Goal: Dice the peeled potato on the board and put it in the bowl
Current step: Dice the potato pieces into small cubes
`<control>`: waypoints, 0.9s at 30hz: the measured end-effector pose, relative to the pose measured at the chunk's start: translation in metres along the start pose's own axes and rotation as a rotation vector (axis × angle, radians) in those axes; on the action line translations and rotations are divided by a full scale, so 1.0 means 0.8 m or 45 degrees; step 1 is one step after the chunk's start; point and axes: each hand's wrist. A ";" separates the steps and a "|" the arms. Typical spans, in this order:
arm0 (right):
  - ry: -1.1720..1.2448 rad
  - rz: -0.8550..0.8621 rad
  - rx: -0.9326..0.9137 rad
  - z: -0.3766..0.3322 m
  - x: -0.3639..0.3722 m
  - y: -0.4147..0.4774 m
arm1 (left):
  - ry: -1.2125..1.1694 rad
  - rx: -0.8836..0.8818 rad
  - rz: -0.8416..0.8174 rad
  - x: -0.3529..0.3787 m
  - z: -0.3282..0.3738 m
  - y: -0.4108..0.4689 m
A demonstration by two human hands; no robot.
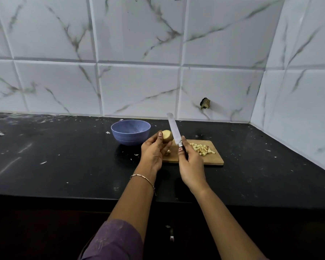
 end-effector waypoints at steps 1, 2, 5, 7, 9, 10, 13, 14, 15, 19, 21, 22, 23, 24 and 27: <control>0.000 0.003 0.000 -0.001 -0.001 0.000 | -0.013 -0.003 -0.003 0.000 0.000 0.000; 0.002 0.002 -0.002 -0.001 -0.001 0.000 | -0.027 -0.006 -0.006 0.001 0.000 -0.001; 0.011 -0.017 -0.003 -0.002 -0.001 0.000 | -0.039 -0.009 0.016 0.001 0.000 -0.001; 0.015 -0.027 -0.012 -0.001 -0.001 0.000 | -0.039 -0.011 0.030 0.001 0.000 0.000; 0.006 -0.023 -0.027 -0.001 -0.001 0.000 | -0.041 -0.020 0.039 0.001 0.000 0.000; -0.002 -0.021 -0.027 -0.001 -0.001 -0.001 | -0.042 -0.025 0.041 0.001 0.000 0.000; -0.042 -0.026 -0.016 0.000 -0.001 -0.003 | -0.035 -0.044 0.044 0.001 -0.001 0.000; -0.070 -0.025 -0.021 0.001 0.000 -0.002 | -0.034 -0.049 0.045 0.002 -0.001 0.000; -0.098 -0.024 -0.027 0.001 0.001 -0.001 | -0.033 -0.055 0.044 0.002 0.000 0.001; -0.116 -0.019 -0.026 0.003 0.002 0.003 | 0.001 -0.077 0.021 0.002 -0.001 0.000; -0.115 -0.028 -0.028 0.003 0.001 0.002 | 0.011 -0.082 0.027 0.001 -0.002 0.000; -0.112 -0.035 -0.032 0.003 0.001 0.003 | 0.016 -0.083 0.038 0.001 -0.003 0.000; -0.103 -0.041 -0.036 0.002 0.001 0.003 | 0.021 -0.083 0.049 0.001 -0.003 0.001; -0.094 -0.046 -0.032 0.002 0.001 0.002 | 0.026 -0.084 0.059 0.000 -0.003 0.001; -0.079 -0.067 -0.036 0.002 -0.002 -0.001 | 0.019 -0.081 0.081 0.000 -0.003 0.002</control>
Point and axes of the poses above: each hand's wrist, its own y-axis towards the middle knuckle, its own x-axis out of the palm, z = x × y, and after that the axes turned 8 degrees about x, right-handed
